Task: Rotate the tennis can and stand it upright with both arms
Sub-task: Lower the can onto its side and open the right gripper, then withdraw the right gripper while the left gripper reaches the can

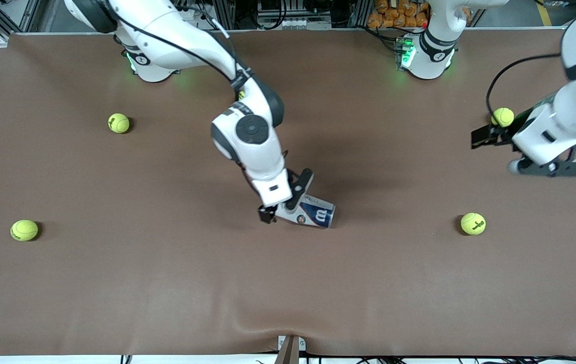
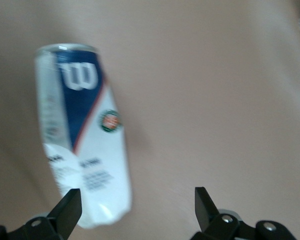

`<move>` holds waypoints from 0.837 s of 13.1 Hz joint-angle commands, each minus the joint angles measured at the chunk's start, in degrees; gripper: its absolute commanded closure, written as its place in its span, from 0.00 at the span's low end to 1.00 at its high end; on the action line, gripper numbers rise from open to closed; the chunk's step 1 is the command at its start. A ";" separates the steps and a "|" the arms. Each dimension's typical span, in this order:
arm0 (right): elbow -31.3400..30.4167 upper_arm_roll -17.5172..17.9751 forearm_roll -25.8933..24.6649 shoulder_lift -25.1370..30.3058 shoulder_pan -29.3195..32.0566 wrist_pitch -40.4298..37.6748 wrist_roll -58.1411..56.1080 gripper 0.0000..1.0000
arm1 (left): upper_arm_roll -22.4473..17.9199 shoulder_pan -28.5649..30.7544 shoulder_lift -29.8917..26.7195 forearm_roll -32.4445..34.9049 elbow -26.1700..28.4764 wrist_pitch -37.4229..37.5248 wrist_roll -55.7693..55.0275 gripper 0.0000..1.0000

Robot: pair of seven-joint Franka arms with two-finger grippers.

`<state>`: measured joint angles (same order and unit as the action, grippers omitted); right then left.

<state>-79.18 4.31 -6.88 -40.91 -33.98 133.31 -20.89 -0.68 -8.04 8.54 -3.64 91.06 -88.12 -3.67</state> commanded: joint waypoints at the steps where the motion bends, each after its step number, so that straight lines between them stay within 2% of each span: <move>1: -1.50 0.96 -0.06 3.02 4.53 -1.55 0.23 0.00 | 0.68 -0.13 5.07 -3.20 -0.36 -3.44 -0.81 0.00; 4: -1.59 0.87 -0.06 4.95 8.40 -4.27 2.07 0.00 | 0.77 -1.53 9.99 -8.21 -0.36 -8.36 -0.90 0.00; 8: -1.59 0.79 -0.06 8.29 12.53 -13.23 8.13 0.00 | 0.77 -3.90 15.36 -16.99 0.25 -14.87 -3.97 0.00; 11: -1.59 0.79 -0.15 12.24 16.92 -19.37 8.50 0.00 | 0.77 -5.31 19.66 -23.14 0.61 -19.27 -4.15 0.00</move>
<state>-79.10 4.12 -6.85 -32.56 -20.09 117.52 -13.63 0.30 -12.48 26.08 -23.35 91.74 -104.98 -6.89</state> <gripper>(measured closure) 0.000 0.000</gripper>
